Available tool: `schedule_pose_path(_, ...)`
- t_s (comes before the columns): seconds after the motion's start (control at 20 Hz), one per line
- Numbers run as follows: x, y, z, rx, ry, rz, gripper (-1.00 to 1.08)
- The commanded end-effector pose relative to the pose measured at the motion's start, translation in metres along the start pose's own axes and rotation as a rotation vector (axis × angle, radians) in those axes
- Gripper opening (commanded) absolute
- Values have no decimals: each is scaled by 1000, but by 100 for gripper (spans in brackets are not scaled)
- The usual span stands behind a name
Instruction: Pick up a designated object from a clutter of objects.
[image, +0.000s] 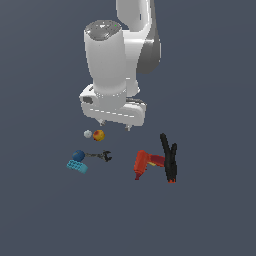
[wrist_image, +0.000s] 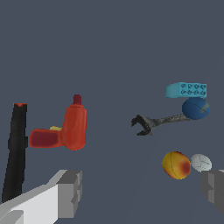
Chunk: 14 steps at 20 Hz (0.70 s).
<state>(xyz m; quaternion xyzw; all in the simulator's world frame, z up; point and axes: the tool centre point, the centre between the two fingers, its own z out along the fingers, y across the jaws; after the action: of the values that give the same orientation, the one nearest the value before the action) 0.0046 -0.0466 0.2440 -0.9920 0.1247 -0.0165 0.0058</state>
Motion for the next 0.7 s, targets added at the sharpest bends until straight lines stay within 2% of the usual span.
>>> schedule_pose_path(0.0, -6, 18, 25, 5, -7, 78, 100)
schedule_pose_path(0.35, -33, 74, 93, 5, -20, 312, 100)
schedule_pose_path(0.65, -59, 111, 130, -8, -25, 464, 100)
